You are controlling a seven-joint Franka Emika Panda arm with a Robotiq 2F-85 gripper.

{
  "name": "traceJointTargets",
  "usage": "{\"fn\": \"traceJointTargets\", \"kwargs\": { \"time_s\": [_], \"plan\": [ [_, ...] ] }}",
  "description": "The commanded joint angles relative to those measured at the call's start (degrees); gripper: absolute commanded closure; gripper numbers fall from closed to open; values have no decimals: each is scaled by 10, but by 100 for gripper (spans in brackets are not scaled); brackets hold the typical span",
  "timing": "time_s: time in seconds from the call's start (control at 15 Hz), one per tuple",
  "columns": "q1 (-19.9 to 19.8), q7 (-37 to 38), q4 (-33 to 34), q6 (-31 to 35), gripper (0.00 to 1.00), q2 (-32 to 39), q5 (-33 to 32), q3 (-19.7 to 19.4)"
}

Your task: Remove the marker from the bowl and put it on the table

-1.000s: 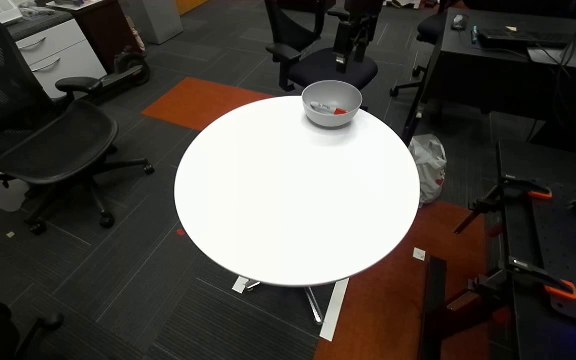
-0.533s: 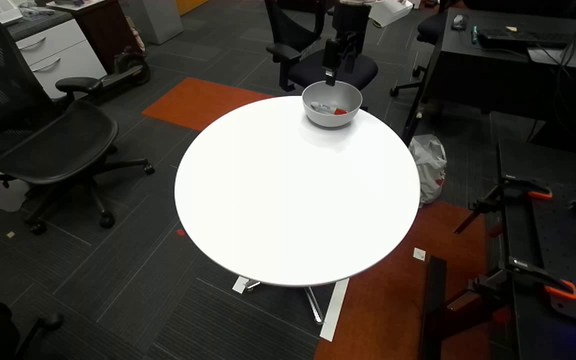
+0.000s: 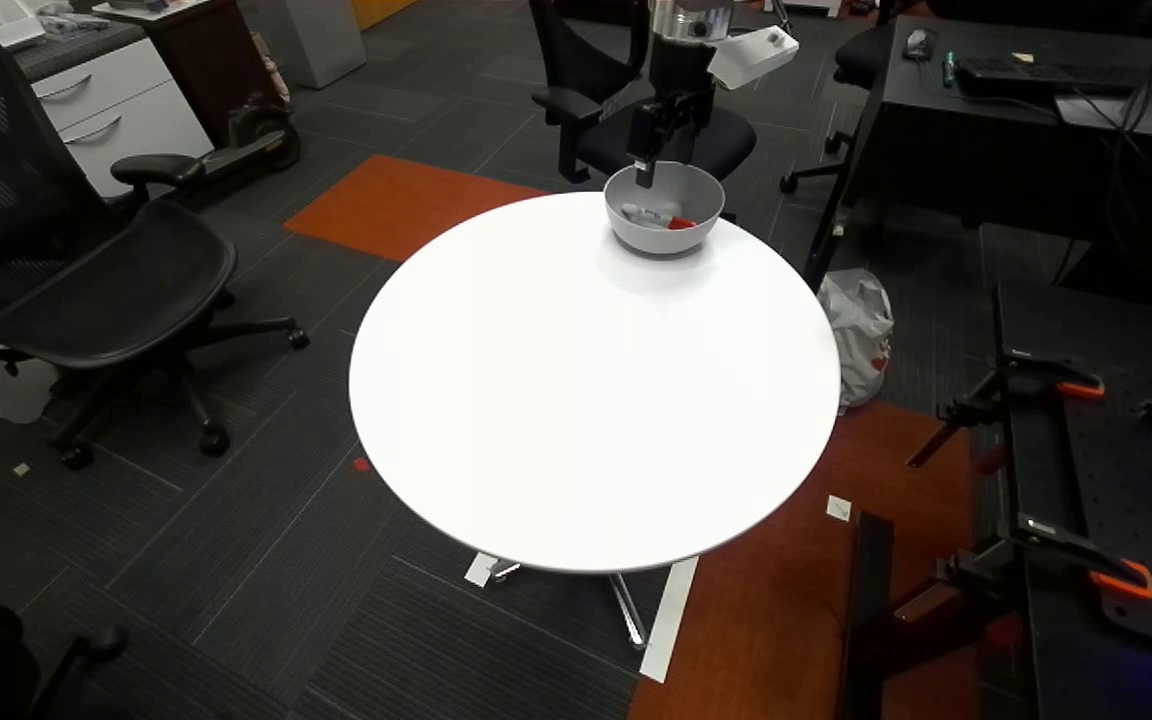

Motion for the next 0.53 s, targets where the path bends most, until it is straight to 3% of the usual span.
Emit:
{"fn": "traceJointTargets", "kwargs": {
  "time_s": [0.0,0.47],
  "plan": [
    [-3,51,39,32,0,38,-28,3],
    [3,111,54,30,0,66,-75,-4]
  ]
}}
